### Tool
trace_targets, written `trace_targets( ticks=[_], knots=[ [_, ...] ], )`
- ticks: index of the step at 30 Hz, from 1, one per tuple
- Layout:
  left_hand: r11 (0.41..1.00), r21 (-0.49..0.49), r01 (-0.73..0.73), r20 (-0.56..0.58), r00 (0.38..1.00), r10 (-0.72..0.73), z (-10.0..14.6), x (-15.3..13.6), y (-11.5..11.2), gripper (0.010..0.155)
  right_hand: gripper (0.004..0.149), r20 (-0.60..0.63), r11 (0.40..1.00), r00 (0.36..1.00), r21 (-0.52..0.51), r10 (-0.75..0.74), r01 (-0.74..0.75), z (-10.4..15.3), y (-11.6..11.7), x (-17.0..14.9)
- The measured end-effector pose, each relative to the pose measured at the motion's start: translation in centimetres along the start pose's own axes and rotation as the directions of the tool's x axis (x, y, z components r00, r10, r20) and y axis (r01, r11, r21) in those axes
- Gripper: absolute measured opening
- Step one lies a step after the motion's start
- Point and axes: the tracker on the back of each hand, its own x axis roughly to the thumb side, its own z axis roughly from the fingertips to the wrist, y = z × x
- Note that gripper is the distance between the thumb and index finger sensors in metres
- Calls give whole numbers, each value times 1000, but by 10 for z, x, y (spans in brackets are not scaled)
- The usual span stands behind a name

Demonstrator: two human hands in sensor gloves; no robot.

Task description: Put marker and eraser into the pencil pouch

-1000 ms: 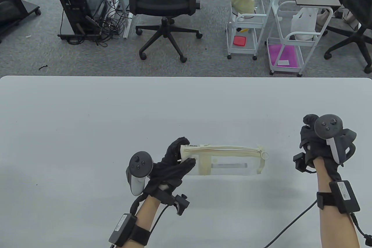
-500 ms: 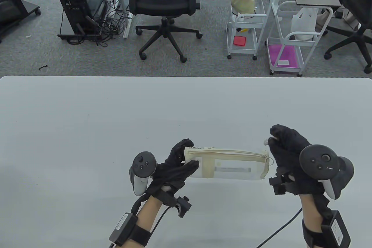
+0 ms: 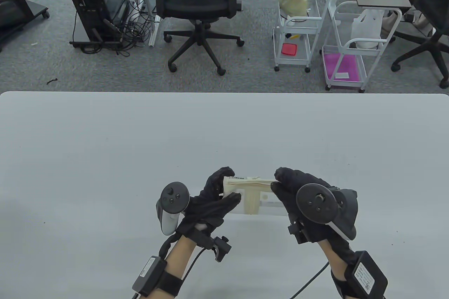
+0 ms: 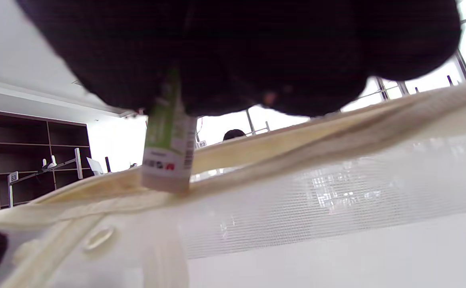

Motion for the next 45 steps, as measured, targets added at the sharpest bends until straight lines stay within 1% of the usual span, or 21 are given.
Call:
trace_targets(
  ticks=[2,8,10,13,15,16,19,22,24,25,31,33,35,37,38,40,41,42,45],
  knots=[
    [1000,-3,15,1,1000,-15,0,0,-1,77,43,6,998,1000,-49,30,-29,1,2,3],
    [1000,0,13,8,1000,-13,0,1,-2,77,44,28,983,990,-128,137,-133,7,8,12],
    [1000,0,18,8,1000,-18,0,1,-2,77,44,40,978,985,-130,168,-162,8,12,16],
    [1000,1,16,3,1000,-16,0,0,-2,77,44,44,976,984,-139,175,-167,9,14,18],
    [1000,2,10,-2,1000,-10,0,-1,-2,77,44,43,976,980,-111,196,-190,9,15,19],
    [1000,3,16,-2,1000,-16,0,-1,-2,77,43,45,969,978,-151,205,-196,10,16,20],
    [1000,-8,-9,-3,1000,9,0,0,-4,76,43,42,945,960,-196,275,-262,12,19,23],
    [1000,1,-12,-4,1000,12,0,0,-4,76,43,49,964,969,-128,242,-234,11,22,23],
    [1000,16,3,-8,1000,-3,-1,-1,-1,76,43,41,972,971,-42,234,-233,9,23,22],
    [1000,18,3,-9,1000,-3,-1,-2,-1,76,43,40,975,974,-28,222,-221,9,23,22],
    [1000,17,-11,-15,1000,11,-1,-3,0,76,41,36,976,976,-37,215,-214,8,22,20],
    [1000,15,-20,-16,1000,21,-1,-3,0,76,41,36,981,981,-56,190,-188,9,18,18],
    [1000,13,-21,-12,1000,21,-1,-2,1,76,43,31,988,991,-85,131,-128,10,8,16],
    [1000,16,-23,-10,1000,23,-1,-2,2,76,45,20,991,998,-120,66,-63,12,-5,11],
    [999,17,-27,-9,1000,27,-1,-2,2,76,46,10,990,1000,-143,-8,9,14,-17,6],
    [999,21,-34,-6,999,34,0,-1,3,76,48,-5,980,995,-177,-96,93,16,-32,-4],
    [999,23,-38,-5,999,38,0,-1,3,76,49,-24,966,985,-200,-170,162,19,-43,-15],
    [999,24,-40,-3,999,40,0,-1,4,76,50,-33,957,978,-217,-206,194,21,-47,-23],
    [999,30,-44,2,999,44,1,0,6,76,53,-74,937,959,-244,-274,249,26,-55,-54]
  ],
)
